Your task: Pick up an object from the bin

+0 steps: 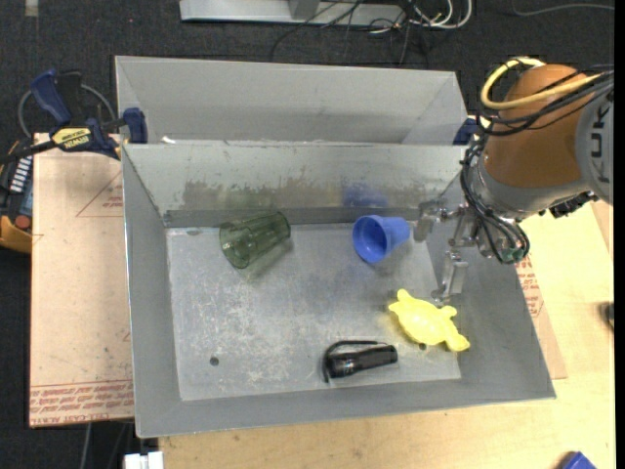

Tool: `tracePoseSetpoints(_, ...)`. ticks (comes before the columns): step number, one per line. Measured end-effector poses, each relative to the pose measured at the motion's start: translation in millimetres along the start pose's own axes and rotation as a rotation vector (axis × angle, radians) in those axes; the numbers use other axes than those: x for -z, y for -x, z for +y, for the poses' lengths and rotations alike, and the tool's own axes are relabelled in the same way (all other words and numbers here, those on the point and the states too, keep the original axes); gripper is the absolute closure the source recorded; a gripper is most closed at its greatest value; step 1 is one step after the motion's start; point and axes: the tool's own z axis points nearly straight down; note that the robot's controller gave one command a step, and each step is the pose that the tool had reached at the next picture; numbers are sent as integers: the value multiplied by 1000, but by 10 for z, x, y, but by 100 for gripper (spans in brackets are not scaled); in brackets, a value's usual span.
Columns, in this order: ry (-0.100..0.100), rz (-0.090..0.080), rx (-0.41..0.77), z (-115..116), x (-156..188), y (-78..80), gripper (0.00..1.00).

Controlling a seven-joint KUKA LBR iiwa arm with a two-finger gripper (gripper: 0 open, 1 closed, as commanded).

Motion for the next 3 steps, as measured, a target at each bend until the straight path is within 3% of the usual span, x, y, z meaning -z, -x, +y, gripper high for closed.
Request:
tracePoseSetpoints(1,-1,-8,3,6,48,18,0)
tracePoseSetpoints(2,1,-3,-243,-316,-1020,-440,0)
tracePoseSetpoints(3,0,-11,-73,-266,-363,-513,0)
